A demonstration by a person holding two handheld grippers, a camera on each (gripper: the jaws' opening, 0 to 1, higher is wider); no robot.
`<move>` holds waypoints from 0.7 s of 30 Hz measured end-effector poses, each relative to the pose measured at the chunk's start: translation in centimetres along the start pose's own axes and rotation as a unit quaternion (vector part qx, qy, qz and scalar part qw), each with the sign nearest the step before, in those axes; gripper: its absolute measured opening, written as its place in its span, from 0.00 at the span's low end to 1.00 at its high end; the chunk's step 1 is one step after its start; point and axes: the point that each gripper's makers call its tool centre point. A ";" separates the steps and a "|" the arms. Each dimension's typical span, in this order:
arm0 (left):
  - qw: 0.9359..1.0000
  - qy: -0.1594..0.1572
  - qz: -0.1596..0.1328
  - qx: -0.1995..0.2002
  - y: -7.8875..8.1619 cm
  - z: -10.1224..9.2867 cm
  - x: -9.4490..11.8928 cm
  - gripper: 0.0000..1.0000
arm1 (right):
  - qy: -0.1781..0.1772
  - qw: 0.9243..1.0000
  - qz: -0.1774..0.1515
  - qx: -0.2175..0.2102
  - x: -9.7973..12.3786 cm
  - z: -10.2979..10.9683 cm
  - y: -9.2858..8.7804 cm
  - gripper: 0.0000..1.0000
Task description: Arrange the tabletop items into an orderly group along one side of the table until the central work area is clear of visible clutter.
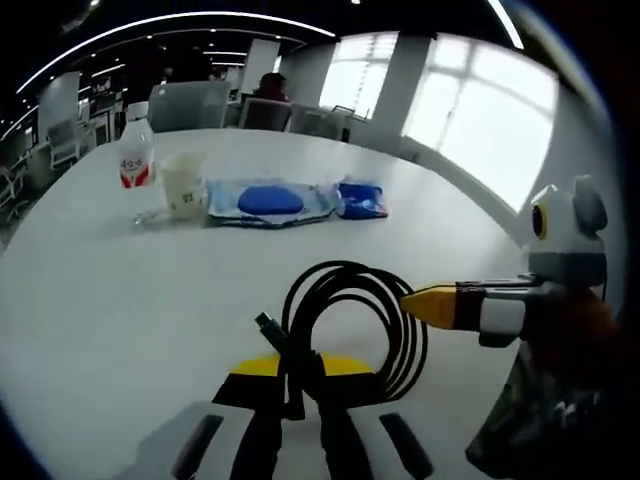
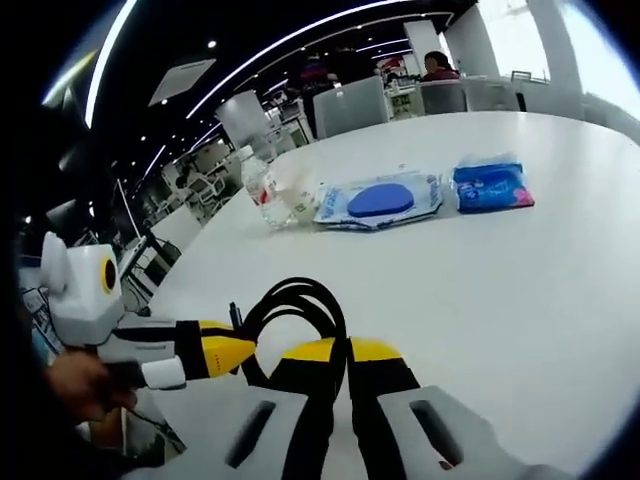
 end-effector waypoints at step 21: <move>0.999 -0.038 -0.017 -0.033 5.6 -2.8 -3.2 0.08 | -0.032 0.999 -0.038 -0.004 0.2 -3.9 5.2 0.00</move>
Point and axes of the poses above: the point that each gripper's makers call its tool centre point, and the gripper's own axes: x roughly backward along the fingers, z roughly to its left, y roughly out of its top, and after that the axes turned 6 degrees about -z, right-handed
